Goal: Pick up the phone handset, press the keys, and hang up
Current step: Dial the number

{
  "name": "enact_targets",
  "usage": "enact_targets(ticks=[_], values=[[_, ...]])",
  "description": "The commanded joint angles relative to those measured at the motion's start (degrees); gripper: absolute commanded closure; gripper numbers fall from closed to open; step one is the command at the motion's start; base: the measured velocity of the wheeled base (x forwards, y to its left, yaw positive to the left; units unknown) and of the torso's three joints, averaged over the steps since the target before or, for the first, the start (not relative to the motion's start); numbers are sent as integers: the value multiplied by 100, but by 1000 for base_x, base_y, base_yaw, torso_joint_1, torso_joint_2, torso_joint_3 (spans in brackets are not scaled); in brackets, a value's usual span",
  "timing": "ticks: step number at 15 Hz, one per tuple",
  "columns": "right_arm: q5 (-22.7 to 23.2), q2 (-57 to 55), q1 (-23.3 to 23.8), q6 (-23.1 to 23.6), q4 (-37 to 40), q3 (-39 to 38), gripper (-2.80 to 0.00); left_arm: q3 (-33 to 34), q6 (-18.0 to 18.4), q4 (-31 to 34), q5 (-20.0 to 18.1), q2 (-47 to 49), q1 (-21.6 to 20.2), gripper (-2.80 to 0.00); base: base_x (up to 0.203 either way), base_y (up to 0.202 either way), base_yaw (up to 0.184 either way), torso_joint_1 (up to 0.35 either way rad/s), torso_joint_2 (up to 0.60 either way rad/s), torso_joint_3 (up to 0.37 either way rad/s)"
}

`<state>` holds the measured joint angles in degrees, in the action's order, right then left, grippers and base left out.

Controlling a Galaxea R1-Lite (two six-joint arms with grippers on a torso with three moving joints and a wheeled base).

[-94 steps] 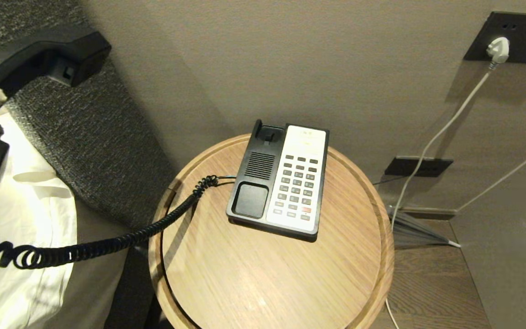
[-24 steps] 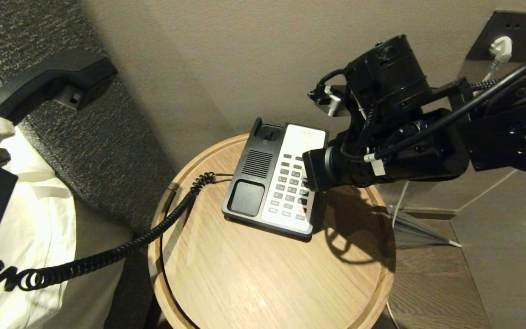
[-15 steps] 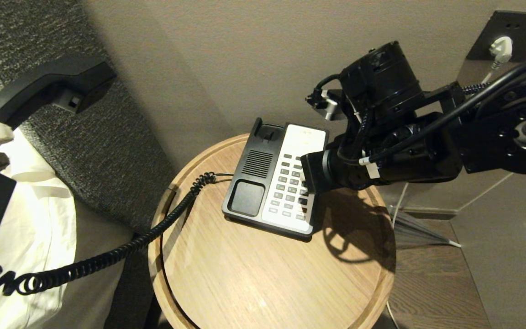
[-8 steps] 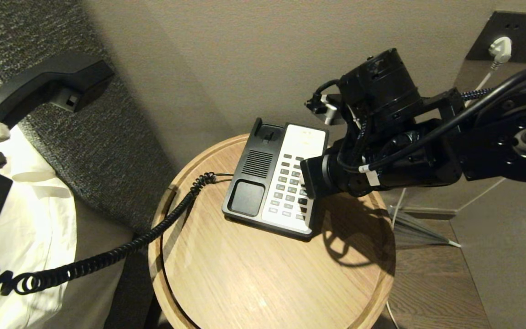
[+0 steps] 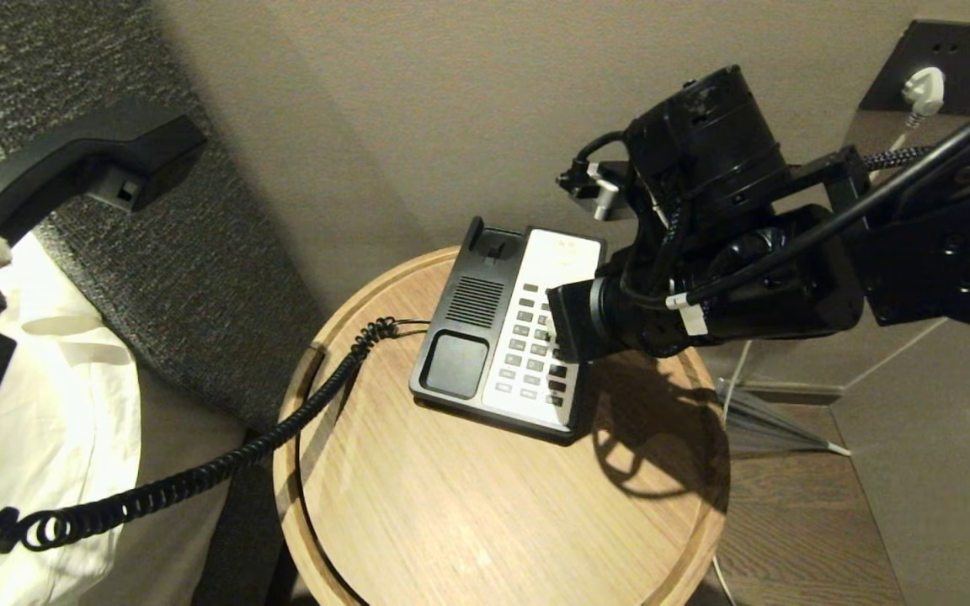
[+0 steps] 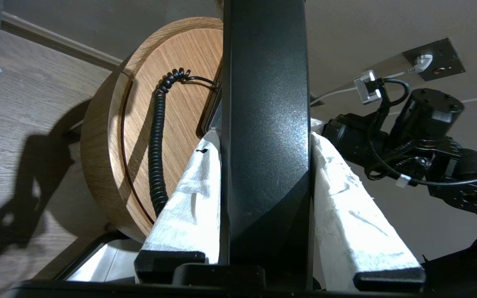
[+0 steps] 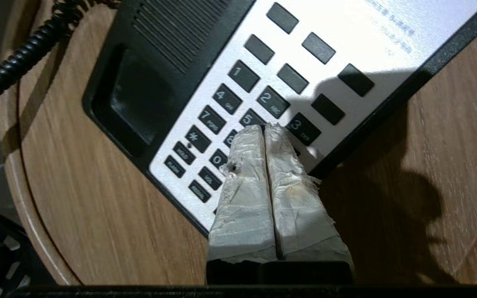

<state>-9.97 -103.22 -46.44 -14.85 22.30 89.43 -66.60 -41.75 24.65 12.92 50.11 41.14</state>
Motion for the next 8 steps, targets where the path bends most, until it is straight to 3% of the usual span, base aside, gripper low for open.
enact_targets(ticks=[1,8], values=[[4,-39,-57,-9,-8,108,0,6,-26,13,9,-10,-1,0,0,0,0,0,0,0],[-47,-198,-58,-36,20,136,0,103,-26,13,9,-81,-1,0,0,0,0,0,0,0]])
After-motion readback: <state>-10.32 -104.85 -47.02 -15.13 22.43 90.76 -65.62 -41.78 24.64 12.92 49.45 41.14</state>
